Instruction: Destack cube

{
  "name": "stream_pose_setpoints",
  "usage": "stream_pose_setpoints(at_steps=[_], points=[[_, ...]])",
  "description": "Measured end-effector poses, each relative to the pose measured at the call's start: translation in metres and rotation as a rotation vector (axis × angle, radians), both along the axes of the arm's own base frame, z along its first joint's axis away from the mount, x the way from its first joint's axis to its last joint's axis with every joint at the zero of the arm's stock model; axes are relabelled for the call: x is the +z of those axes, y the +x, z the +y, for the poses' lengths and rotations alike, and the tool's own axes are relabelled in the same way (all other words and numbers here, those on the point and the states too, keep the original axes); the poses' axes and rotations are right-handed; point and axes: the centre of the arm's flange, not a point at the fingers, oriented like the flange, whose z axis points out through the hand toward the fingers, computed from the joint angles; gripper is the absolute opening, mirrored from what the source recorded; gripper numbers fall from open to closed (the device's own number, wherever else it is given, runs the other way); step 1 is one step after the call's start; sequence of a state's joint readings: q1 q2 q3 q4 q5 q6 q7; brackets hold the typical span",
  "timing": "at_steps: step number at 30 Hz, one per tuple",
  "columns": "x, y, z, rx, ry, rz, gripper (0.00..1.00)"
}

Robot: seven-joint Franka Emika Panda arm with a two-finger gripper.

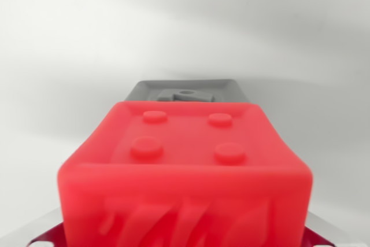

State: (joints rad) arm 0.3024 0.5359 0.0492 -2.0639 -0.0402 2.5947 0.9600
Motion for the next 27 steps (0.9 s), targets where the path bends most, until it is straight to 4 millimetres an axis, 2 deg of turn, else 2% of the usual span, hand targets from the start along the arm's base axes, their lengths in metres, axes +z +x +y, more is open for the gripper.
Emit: stream_pose_setpoints(at_steps=[10, 27], points=[[0.004, 0.000, 0.000, 0.000, 0.000, -0.002, 0.00], [0.038, 0.001, 0.000, 0.001, -0.003, -0.007, 0.00]])
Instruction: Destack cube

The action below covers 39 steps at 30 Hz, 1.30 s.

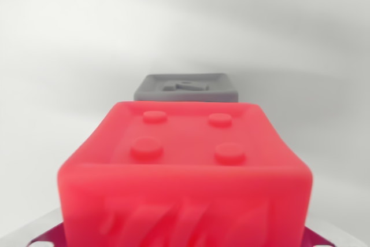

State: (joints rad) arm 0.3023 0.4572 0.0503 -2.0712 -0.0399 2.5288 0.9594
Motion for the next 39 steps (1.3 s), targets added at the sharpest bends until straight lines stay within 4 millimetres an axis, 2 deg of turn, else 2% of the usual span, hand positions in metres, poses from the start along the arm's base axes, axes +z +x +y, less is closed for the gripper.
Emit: stream_pose_setpoints(at_steps=[12, 39], points=[[0.037, 0.000, 0.000, 0.001, -0.001, -0.006, 0.00], [0.034, -0.038, -0.033, 0.008, -0.004, 0.004, 0.00]])
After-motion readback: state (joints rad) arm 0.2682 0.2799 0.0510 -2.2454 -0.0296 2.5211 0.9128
